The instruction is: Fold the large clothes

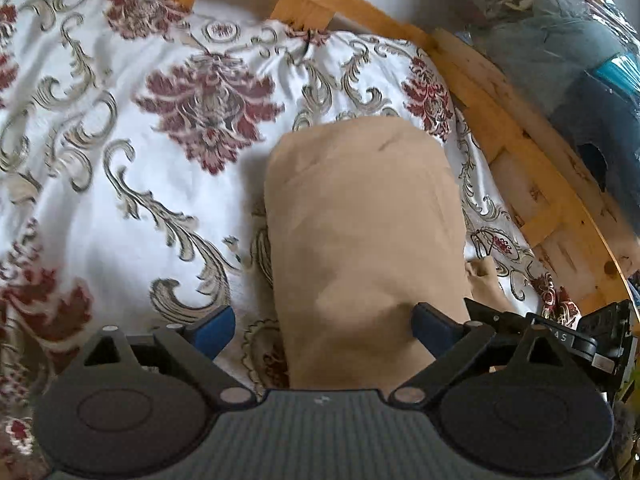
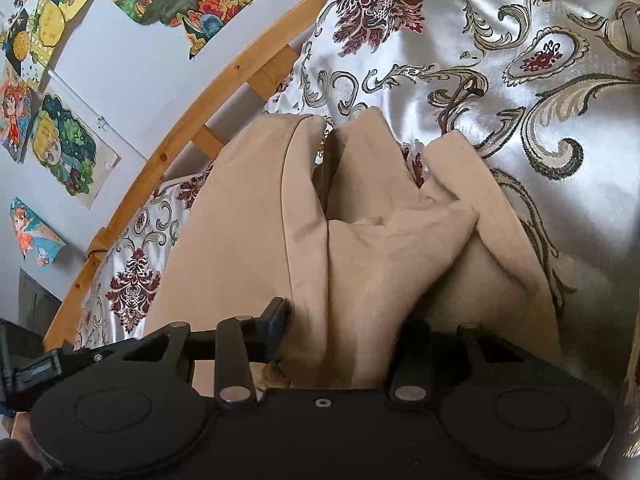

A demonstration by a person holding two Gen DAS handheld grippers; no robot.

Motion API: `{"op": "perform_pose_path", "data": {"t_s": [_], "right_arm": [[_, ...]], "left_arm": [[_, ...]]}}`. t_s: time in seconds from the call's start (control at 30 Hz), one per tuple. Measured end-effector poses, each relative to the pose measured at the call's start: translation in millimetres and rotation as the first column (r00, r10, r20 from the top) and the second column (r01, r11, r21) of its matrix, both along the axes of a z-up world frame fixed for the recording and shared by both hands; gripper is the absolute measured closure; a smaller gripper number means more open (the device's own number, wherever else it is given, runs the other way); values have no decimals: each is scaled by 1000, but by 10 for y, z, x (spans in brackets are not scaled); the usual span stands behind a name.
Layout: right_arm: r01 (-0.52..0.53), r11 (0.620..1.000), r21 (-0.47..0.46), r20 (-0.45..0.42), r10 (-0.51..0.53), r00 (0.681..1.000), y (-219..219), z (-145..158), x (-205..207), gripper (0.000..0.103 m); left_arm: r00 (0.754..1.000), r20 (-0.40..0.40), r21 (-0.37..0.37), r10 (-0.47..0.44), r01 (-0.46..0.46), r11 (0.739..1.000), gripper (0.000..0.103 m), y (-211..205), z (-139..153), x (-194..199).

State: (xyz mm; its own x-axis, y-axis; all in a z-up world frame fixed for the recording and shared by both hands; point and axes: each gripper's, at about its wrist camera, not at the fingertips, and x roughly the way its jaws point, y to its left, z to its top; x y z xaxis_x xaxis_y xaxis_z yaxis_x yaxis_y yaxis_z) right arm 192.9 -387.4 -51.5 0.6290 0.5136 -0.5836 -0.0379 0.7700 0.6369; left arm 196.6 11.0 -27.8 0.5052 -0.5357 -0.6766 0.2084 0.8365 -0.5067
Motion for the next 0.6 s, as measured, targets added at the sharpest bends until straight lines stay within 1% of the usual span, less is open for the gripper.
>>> {"op": "perform_pose_path", "data": {"t_s": [0.07,0.1,0.17,0.2,0.23,0.3,0.33,0.37,0.43,0.5,0.53,0.57,0.6], "right_arm": [[8,1000,9,-8,-8,1000,-16,-2,-3,57],[14,1000,1,-9,-14,1000,-14,0,-5,60],[23,999,-39,-3,-23,1000,19,28,-25,71],[25,996,-82,6,-24,1000,72,74,-38,75],[25,992,-125,21,-23,1000,125,120,-57,82],[29,971,-238,61,-15,998,250,233,-107,88],[39,960,-276,78,-18,997,278,275,-127,90],[55,950,-307,100,-25,995,282,324,-149,92],[93,927,-364,141,-44,989,251,413,-183,93],[103,884,-456,191,-16,982,270,471,-200,95],[97,857,-506,196,5,981,283,438,-185,95],[83,841,-534,180,17,984,280,358,-153,93],[77,843,-532,162,12,987,244,269,-124,91]], "left_arm": [[1000,-21,-15,-2,2,1000,5,-43,-100,-16],[999,-38,-34,-10,9,999,5,-86,-153,-18],[997,-71,-62,-31,26,998,5,-144,-245,5],[996,-81,-64,-39,34,997,5,-182,-272,15],[995,-85,-59,-46,41,997,5,-218,-281,18],[995,-85,-43,-60,57,997,5,-295,-288,39],[994,-86,-33,-67,65,997,5,-336,-284,51],[993,-88,-22,-73,72,997,5,-393,-282,66],[992,-94,20,-79,82,996,1,-561,-283,115],[993,-89,67,-74,80,995,0,-733,-297,140],[994,-79,85,-70,76,993,0,-790,-309,131],[996,-63,101,-70,76,992,0,-827,-322,112],[996,-49,106,-70,75,992,0,-835,-329,90]]}}
